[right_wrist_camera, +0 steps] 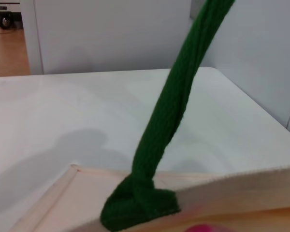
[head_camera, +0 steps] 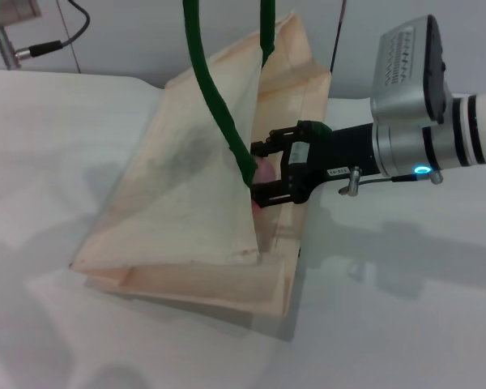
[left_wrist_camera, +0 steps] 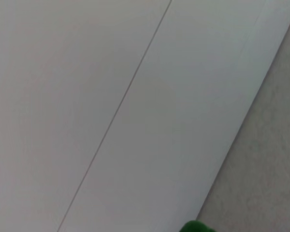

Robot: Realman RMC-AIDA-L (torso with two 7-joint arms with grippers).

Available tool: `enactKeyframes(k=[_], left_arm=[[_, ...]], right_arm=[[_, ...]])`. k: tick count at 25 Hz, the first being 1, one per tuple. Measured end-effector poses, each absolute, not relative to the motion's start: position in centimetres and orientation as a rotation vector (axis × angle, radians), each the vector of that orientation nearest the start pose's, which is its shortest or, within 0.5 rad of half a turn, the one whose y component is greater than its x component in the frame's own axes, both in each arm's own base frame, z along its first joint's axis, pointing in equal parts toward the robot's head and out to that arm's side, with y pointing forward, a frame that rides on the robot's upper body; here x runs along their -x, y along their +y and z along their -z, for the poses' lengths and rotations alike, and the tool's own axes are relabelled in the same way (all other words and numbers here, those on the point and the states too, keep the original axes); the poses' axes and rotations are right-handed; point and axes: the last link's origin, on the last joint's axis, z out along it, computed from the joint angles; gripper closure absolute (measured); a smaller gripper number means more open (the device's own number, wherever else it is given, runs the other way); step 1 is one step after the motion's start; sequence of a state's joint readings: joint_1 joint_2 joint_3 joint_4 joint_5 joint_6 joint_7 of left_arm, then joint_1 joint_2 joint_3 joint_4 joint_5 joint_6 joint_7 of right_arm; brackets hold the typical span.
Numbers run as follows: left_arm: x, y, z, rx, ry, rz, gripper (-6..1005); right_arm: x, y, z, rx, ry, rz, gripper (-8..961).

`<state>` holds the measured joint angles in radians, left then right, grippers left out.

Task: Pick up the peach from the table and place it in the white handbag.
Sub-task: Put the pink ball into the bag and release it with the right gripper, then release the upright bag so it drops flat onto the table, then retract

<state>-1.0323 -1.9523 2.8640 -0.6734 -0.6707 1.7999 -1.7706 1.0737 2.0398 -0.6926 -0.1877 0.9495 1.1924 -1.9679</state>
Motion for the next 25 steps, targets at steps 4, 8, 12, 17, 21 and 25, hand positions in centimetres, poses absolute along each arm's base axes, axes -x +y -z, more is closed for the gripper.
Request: enactKeyframes(k=[4,8,12,17,21,25], left_arm=[[16.5,42.3,-11.2,2.464,-0.860,1.215,789],[16.9,42.2,-11.2,2.457,-0.869,1.211,775],[17.1,42.2,-11.3,2.450,-0.873,1.207,761],[17.4,42.2,-11.7,2.426,-0.877,1.223,744],[18.0,42.2,-11.9,2.386,-0.892,1.228,730],[18.7,42.3,-11.8,2.359,-0.912,1.210,716]], right_arm=[[-14.8,40.8,7.7,2.969,0.126,-0.388,254],[-14.9,40.9,7.3,2.962,0.155,-0.402,124],[-15.4,41.1,6.4,2.943,0.186,-0.411,59],[-16.7,42.1,4.5,2.847,0.275,-0.427,59],[-18.4,42.8,2.8,2.734,0.352,-0.434,59],[-20.3,43.3,1.3,2.633,0.430,-0.408,59]])
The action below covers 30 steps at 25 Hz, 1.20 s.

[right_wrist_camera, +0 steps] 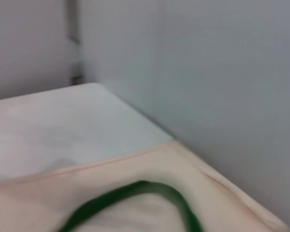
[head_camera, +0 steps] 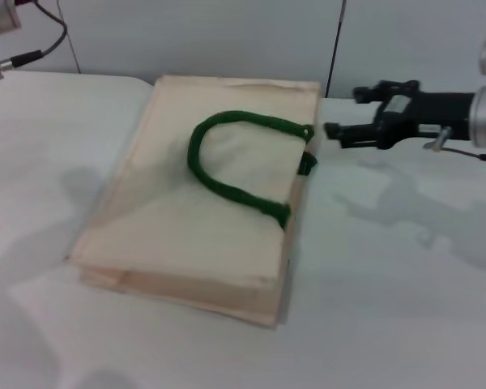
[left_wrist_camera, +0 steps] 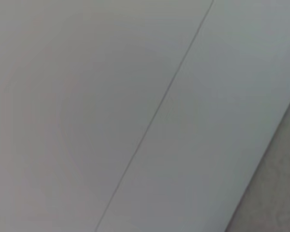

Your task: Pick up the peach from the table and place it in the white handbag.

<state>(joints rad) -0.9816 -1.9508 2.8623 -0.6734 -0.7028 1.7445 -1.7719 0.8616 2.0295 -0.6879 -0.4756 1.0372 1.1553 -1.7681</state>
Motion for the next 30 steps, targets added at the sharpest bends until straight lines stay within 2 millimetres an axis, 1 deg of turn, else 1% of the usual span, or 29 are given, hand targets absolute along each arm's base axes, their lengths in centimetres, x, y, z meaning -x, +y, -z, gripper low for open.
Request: enactKeyframes(k=[4,7,10,12,16,20,26,30], left_arm=[[19.0,42.1,-11.8,2.345,-0.909,1.213,702],[19.3,41.9,-11.8,2.334,-0.881,1.217,584],[19.7,41.7,-11.6,2.326,-0.847,1.208,466],[20.1,41.6,-11.4,2.309,-0.834,1.200,339],[21.5,41.4,-10.5,2.215,-0.775,1.186,336],[23.1,41.0,-10.0,2.109,-0.712,1.186,334],[25.8,40.3,-9.4,1.943,-0.631,1.181,333],[27.1,40.0,-8.3,1.874,-0.593,1.129,332]], right_arm=[[-21.9,43.7,0.1,2.540,0.501,-0.377,59],[-22.7,44.2,-0.7,2.460,0.544,-0.375,59],[-23.4,44.4,-1.3,2.384,0.571,-0.416,59],[-23.8,44.3,-1.6,2.342,0.570,-0.452,59],[-25.2,43.8,-2.6,2.212,0.563,-0.568,59],[-26.4,43.1,-2.5,2.097,0.529,-0.652,59],[-28.1,42.0,-2.0,1.927,0.487,-0.686,59],[-29.3,41.1,-1.9,1.801,0.462,-0.678,59]])
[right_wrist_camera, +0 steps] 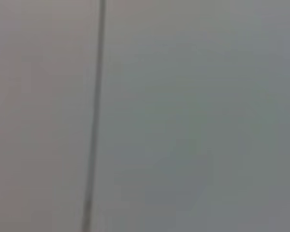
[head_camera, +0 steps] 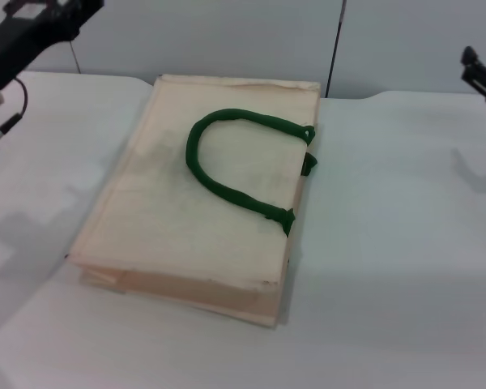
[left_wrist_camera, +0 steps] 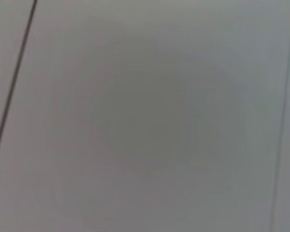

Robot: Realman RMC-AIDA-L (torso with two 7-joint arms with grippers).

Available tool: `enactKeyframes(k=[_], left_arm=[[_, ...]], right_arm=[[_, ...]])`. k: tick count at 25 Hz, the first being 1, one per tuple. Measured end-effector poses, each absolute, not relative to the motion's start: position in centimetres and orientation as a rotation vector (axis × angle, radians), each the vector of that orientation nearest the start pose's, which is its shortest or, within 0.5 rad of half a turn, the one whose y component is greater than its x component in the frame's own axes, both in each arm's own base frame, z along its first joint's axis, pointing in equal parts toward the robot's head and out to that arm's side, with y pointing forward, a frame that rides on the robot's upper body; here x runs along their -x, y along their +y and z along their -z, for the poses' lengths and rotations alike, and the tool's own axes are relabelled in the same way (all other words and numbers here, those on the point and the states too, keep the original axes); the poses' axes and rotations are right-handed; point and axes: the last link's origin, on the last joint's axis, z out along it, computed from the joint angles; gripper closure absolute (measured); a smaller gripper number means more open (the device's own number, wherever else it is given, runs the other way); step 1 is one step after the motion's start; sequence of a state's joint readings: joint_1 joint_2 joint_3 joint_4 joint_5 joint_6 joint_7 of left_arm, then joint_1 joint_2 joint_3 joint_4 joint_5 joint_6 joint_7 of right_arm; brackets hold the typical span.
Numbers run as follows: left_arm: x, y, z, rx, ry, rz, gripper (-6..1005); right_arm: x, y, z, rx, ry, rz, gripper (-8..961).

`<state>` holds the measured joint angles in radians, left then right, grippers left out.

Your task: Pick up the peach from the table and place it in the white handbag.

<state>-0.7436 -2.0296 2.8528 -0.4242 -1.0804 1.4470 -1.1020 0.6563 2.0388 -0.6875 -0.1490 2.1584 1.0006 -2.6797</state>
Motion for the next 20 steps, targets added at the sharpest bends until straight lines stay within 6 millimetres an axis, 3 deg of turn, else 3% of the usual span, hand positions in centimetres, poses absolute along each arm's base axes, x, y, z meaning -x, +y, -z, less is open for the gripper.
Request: enactKeyframes(k=[9,20], left_arm=[[30.1,38.8,-5.9,1.655,-0.504,0.968,333],[33.0,36.6,-5.5,1.391,-0.515,0.839,334]], right_arm=[[-31.4,39.3,-2.8,1.547,0.518,-0.703,59],[-32.4,38.6,-3.3,1.494,0.552,-0.708,59]])
